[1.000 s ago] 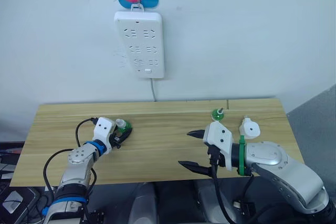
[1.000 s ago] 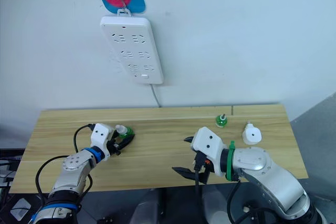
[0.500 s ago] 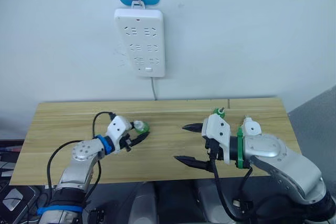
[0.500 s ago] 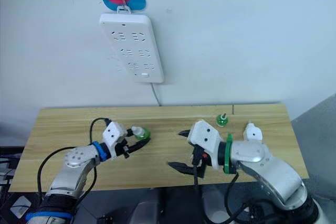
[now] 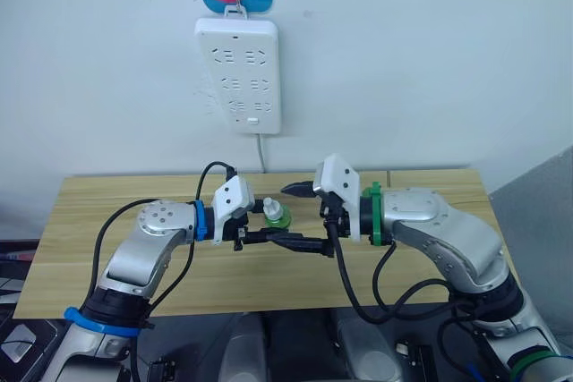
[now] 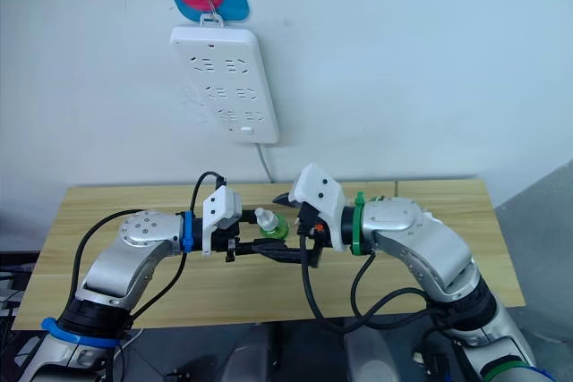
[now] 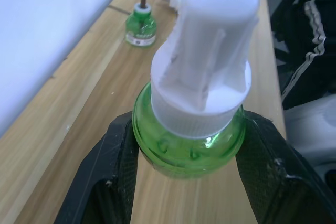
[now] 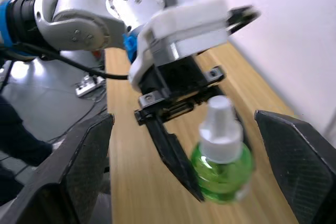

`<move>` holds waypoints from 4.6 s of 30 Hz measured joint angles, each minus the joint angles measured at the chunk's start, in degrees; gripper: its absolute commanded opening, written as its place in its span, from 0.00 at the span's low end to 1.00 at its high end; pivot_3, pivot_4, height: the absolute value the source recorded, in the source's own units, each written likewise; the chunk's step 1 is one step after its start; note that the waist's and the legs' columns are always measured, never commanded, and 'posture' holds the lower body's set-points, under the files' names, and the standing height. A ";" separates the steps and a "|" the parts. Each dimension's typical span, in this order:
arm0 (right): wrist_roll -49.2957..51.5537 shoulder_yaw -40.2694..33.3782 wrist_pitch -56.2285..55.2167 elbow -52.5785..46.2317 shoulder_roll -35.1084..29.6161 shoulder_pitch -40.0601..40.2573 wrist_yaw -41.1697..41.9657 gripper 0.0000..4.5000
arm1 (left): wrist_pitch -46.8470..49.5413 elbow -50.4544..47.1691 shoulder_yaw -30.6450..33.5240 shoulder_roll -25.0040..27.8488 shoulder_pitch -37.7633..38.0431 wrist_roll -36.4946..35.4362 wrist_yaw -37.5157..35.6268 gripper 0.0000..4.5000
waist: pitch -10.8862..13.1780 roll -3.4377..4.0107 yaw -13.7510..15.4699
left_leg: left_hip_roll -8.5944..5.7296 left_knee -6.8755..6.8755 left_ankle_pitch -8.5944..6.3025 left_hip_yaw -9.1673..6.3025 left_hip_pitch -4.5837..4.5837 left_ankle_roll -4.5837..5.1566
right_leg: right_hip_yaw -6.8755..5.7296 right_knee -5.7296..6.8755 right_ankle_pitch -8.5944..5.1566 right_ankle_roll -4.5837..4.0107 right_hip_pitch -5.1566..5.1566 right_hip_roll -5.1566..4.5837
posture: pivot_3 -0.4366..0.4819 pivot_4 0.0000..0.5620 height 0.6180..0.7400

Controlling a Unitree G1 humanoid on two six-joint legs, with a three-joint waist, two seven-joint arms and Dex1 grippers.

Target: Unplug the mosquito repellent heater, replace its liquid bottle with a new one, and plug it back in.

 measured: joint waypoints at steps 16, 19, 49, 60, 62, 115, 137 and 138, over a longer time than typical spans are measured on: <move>-4.08 1.97 -4.41 8.86 3.40 -1.06 0.58 0.86 | -0.04 -0.39 0.03 0.07 -0.15 -0.44 -1.93 0.50 | -1.55 0.03 0.03 | -0.11 0.23 0.41 -0.70 -0.15 -0.32 | -0.67 0.63 0.00 -0.02 -0.04 0.00 | 0.37 0.25 1.00; -4.79 2.64 -5.31 10.22 3.37 -1.06 1.26 0.64 | -0.10 -0.39 0.07 0.07 -0.15 -0.44 -2.31 0.50 | -1.85 0.03 0.03 | -0.11 0.45 0.42 -0.74 -0.14 -0.32 | -0.69 0.86 -0.01 -0.03 -0.04 0.02 | 0.37 0.24 1.00; -2.38 -6.19 -8.27 9.34 2.88 -0.74 5.11 0.25 | 2.71 2.38 3.72 1.75 -2.05 -7.85 -6.38 1.00 | -8.54 0.08 -1.57 | -0.62 0.76 0.49 -0.86 0.11 -0.09 | -0.68 1.30 0.12 -0.24 0.16 0.18 | 0.36 0.05 1.00; 2.38 -6.90 -5.38 6.52 1.84 -1.13 5.58 0.25 | 12.90 -1.63 3.34 -0.70 -8.44 -13.30 -4.25 1.00 | -10.08 0.16 -2.40 | -0.69 0.74 0.49 -0.90 0.50 -0.04 | -0.65 1.35 0.09 -0.23 0.54 0.17 | 0.35 0.04 1.00; 2.60 -6.90 -5.30 6.49 1.90 -1.60 5.61 0.25 | 14.19 -1.88 3.32 -0.78 -9.13 -13.98 -4.08 1.00 | -10.12 0.16 -2.69 | -0.71 0.74 0.49 -0.94 0.55 -0.04 | -0.66 1.35 0.09 -0.22 0.61 0.16 | 0.35 0.04 1.00; -2.84 -3.77 -6.36 -0.46 10.35 6.17 -14.47 0.59 | 9.22 -0.21 1.33 -5.61 -7.97 -7.96 4.05 0.51 | -10.61 0.23 -3.19 | -0.81 0.72 0.48 -1.04 0.98 -0.03 | -0.65 1.35 -0.04 -0.14 1.11 0.11 | 0.31 0.05 1.00; 1.52 -1.80 -15.18 15.34 -1.65 -8.14 19.08 0.22 | 8.62 -3.70 -0.11 -0.72 -6.52 -11.84 -6.36 0.51 | -11.25 0.40 -3.25 | -0.85 0.59 0.45 -1.03 1.50 0.03 | -0.69 1.21 -0.17 -0.14 1.66 0.11 | 0.36 0.04 1.00; 1.71 -1.37 -15.72 16.47 -2.58 -9.69 22.45 0.22 | 9.07 -4.17 -0.26 -0.45 -6.55 -12.20 -7.08 0.51 | -11.26 0.40 -3.26 | -0.83 0.59 0.44 -1.08 1.51 0.04 | -0.74 1.19 -0.18 -0.15 1.69 0.11 | 0.36 0.04 1.00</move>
